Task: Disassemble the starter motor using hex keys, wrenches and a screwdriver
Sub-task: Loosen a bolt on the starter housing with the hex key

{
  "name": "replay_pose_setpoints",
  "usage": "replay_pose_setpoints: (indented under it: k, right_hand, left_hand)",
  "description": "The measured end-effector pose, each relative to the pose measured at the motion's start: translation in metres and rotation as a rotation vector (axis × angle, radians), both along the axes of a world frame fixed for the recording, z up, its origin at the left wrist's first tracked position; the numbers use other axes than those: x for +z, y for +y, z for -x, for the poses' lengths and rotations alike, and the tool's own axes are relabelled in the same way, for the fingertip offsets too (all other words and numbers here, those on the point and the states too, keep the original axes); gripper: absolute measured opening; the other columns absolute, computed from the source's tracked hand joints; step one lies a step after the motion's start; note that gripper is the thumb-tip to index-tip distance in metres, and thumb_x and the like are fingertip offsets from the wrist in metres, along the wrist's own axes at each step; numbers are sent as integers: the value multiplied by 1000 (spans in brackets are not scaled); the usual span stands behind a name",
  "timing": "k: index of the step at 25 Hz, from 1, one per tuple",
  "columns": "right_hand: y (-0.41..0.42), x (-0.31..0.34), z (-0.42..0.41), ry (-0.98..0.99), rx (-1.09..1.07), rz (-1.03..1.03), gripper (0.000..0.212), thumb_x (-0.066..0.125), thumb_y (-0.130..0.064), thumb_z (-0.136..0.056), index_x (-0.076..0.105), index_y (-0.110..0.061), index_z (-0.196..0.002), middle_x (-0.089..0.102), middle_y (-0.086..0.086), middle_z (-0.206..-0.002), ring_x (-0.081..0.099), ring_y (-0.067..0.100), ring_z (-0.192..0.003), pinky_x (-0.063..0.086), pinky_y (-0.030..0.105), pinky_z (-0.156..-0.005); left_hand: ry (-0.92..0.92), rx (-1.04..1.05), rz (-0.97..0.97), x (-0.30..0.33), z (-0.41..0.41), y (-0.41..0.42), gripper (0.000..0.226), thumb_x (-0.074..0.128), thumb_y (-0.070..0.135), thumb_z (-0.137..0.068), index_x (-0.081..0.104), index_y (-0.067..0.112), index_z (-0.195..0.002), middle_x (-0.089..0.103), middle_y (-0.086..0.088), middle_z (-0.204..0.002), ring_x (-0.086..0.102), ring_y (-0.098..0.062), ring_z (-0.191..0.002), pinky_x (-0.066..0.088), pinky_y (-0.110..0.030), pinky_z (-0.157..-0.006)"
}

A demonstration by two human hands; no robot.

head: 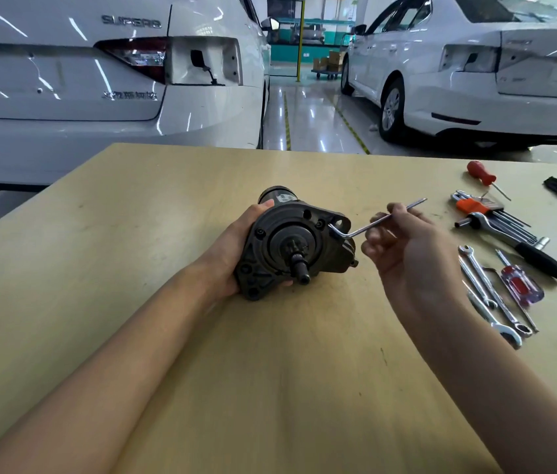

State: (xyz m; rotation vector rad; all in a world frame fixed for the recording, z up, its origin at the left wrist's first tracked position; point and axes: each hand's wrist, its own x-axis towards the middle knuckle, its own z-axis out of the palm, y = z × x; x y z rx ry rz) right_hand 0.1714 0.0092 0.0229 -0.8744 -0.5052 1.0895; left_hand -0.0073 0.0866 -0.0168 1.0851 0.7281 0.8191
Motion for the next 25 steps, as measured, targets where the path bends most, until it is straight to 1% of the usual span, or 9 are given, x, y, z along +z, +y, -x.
replay_pose_setpoints:
  k: [2, 5, 8, 12, 16, 20, 23, 25]
  right_hand:
    - [4, -3, 1, 62, 21, -4, 20, 40, -4, -99, 48, -9, -81, 50, 7, -64, 51, 13, -43, 43, 19, -40]
    - [5, -5, 1, 77, 39, -11, 20, 42, -4, -99, 48, -7, -80, 52, 7, -60, 55, 14, -43, 47, 21, -42]
    - [4, -5, 3, 114, 55, 4, 18, 43, -4, -98, 49, -6, -82, 52, 8, -62, 59, 16, -45, 50, 22, -44]
    - [1, -4, 5, 138, 44, -7, 17, 46, -4, -98, 49, -5, -81, 54, 10, -62, 63, 19, -47, 53, 23, -48]
    - [-5, -2, 9, 49, -6, -98, 16, 49, -4, -97, 48, -6, -81, 56, 6, -59, 66, 23, -54, 56, 28, -56]
    - [-10, 0, 14, -65, -49, -126, 18, 46, -4, -99, 48, -8, -81, 57, 0, -55, 66, 24, -54, 56, 31, -57]
    - [-12, -2, 15, -52, -52, -123, 19, 45, -2, -98, 48, -7, -80, 57, 3, -56, 65, 24, -54, 56, 32, -56]
    - [-14, -3, 15, -181, -75, -153, 19, 46, -3, -98, 49, -8, -80, 55, 8, -62, 64, 22, -52, 55, 31, -56]
  left_hand:
    - [-3, -9, 5, 1, 0, -1, 45, 49, 56, -79, 78, 22, -80, 74, -5, -82, 70, -18, -69, 58, -32, -56]
    - [-4, -20, 10, 2, 0, -2, 46, 47, 55, -82, 78, 22, -79, 74, -4, -79, 70, -17, -67, 58, -32, -56]
    - [-11, -25, 16, 1, 0, -2, 48, 42, 53, -89, 78, 22, -80, 73, -5, -79, 69, -18, -67, 59, -35, -57]
    - [-20, -24, 17, 0, 0, -1, 48, 41, 53, -90, 78, 23, -81, 73, -5, -81, 70, -19, -68, 59, -36, -58]
    - [-21, -28, 9, -1, 0, 0, 48, 42, 54, -89, 78, 22, -84, 74, -6, -83, 70, -20, -69, 58, -36, -57]
    - [-22, -37, -3, -2, 1, 0, 49, 41, 55, -90, 78, 23, -85, 74, -6, -85, 70, -21, -70, 58, -37, -56]
    - [-24, -40, -14, -1, 1, 0, 49, 39, 54, -91, 77, 23, -85, 74, -6, -85, 70, -21, -70, 58, -37, -57]
    - [-25, -42, -21, -1, 0, -1, 49, 39, 53, -92, 77, 23, -86, 73, -6, -85, 69, -21, -70, 58, -37, -56]
